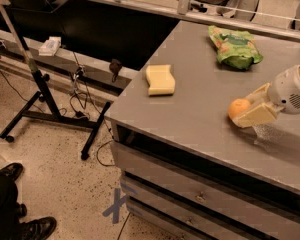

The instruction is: Move orange near sponge

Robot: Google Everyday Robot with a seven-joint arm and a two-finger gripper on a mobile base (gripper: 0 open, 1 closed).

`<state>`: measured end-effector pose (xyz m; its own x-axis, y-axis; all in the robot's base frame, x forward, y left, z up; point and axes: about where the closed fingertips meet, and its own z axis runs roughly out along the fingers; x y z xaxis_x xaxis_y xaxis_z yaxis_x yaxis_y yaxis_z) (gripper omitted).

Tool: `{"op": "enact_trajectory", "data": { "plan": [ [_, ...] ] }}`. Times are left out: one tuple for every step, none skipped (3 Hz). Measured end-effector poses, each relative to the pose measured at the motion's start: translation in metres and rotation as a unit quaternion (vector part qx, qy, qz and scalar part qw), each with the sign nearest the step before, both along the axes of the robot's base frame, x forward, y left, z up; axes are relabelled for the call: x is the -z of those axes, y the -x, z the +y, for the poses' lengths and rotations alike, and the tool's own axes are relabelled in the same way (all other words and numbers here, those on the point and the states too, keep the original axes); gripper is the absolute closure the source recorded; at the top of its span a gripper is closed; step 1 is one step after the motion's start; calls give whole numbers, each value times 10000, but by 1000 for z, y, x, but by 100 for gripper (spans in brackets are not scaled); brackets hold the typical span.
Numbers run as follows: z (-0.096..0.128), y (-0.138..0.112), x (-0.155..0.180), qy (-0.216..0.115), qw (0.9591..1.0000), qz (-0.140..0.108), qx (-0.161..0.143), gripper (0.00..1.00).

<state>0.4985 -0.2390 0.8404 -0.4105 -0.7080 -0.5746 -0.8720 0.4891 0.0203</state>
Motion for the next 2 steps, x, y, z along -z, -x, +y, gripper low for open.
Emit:
{"op": "enact_trajectory", "data": {
  "plan": [
    [6,1,-2,-96,9999,63,23,86],
    [23,-9,-18,-214,9997,-86,-95,100]
  ]
}}
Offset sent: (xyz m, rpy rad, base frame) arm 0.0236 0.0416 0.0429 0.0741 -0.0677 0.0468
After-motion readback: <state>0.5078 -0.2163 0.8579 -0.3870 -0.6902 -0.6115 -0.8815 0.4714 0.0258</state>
